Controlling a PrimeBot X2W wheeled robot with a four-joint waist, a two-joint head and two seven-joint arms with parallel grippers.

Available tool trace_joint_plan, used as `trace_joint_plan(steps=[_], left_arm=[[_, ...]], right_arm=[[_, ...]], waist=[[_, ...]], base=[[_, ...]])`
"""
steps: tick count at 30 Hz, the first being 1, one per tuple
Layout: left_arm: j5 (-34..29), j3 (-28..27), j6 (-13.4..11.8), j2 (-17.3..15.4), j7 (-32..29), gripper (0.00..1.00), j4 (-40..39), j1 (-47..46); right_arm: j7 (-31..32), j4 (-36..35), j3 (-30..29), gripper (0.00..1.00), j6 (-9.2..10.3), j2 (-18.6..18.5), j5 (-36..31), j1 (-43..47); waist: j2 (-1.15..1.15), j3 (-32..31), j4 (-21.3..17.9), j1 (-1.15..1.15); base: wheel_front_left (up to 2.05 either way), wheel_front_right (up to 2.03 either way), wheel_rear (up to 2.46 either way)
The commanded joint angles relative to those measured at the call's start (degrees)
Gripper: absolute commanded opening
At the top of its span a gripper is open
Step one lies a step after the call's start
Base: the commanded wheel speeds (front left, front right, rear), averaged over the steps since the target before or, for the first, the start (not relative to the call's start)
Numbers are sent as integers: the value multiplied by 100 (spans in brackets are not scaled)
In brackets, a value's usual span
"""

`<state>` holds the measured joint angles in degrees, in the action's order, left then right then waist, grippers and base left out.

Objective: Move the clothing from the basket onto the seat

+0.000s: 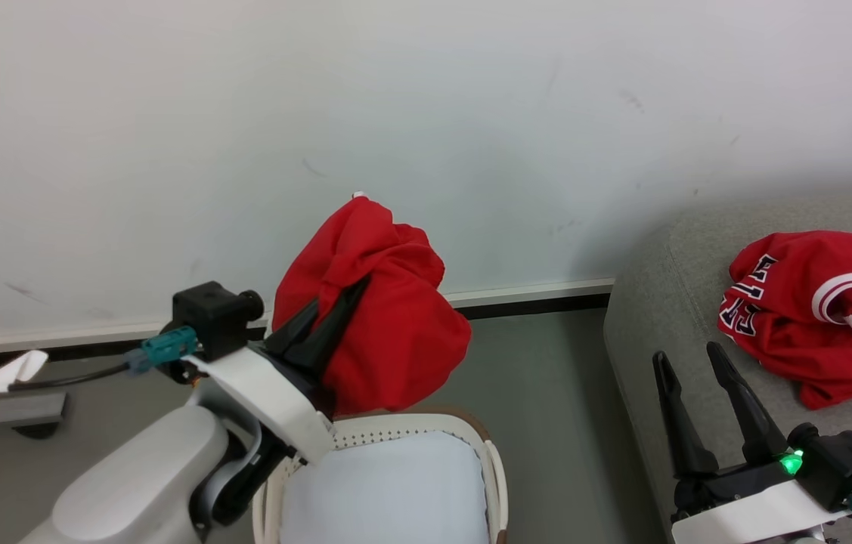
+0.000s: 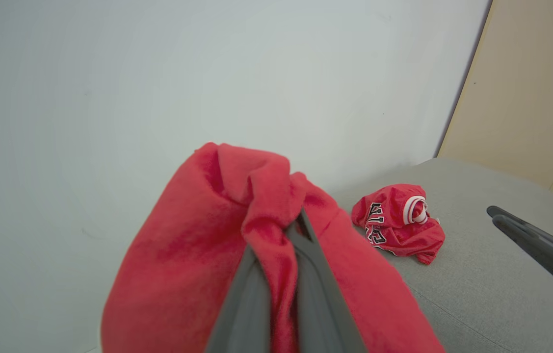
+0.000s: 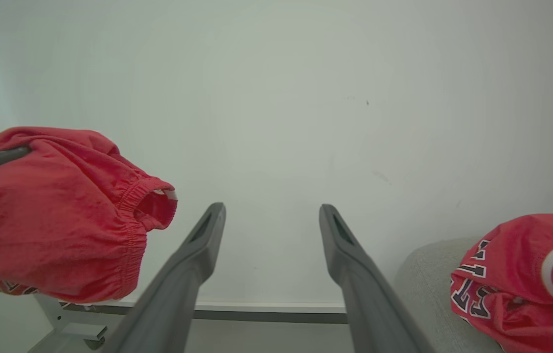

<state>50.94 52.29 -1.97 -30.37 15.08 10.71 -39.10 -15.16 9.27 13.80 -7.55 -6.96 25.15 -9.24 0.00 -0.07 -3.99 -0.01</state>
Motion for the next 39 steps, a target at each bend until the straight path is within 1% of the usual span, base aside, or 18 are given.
trace_joint_plan(steps=[1,7,11,14,19,23,26,29,34,39], left_arm=[[-29,-15,-27,-40,10,0,-36,112],[1,-48,-76,-37,10,0,-131,168],[8,-64,-100,-33,10,0,-95,181],[-7,-71,-101,-2,10,0,-59,167],[-4,-63,-69,92,10,0,53,105],[-6,-35,-28,202,10,0,132,10],[-28,19,3,298,-16,0,163,-41],[-52,98,44,395,-43,0,187,-68],[-93,269,134,594,-84,0,225,-81],[-126,445,220,755,-132,0,201,-57]], right_arm=[[1,12,16,100,13,-37,54,48],[1,25,221,100,13,-105,67,-66],[1,-3,603,100,13,-202,9,-197],[2,-4,1083,100,13,-271,-10,-349],[3,131,2096,100,13,-315,76,-667],[3,345,2840,100,13,-269,167,-984],[2,557,3178,100,13,-162,220,-1256],[2,734,3306,100,13,-24,242,-1470],[3,1014,3131,100,13,200,110,-1686],[3,1342,2881,100,13,264,-165,-1801]], waist=[[0,-7,13,1],[0,-28,34,1],[0,-27,19,1],[0,-34,15,1],[0,-49,39,1],[0,-55,108,1],[0,-52,182,1],[0,-50,281,1],[0,-47,494,1],[0,-51,739,1]], base=[[0,0,0],[0,0,0],[0,0,0],[0,0,0],[0,0,0],[0,0,0],[0,0,0],[0,0,0],[0,0,0],[0,0,0]])
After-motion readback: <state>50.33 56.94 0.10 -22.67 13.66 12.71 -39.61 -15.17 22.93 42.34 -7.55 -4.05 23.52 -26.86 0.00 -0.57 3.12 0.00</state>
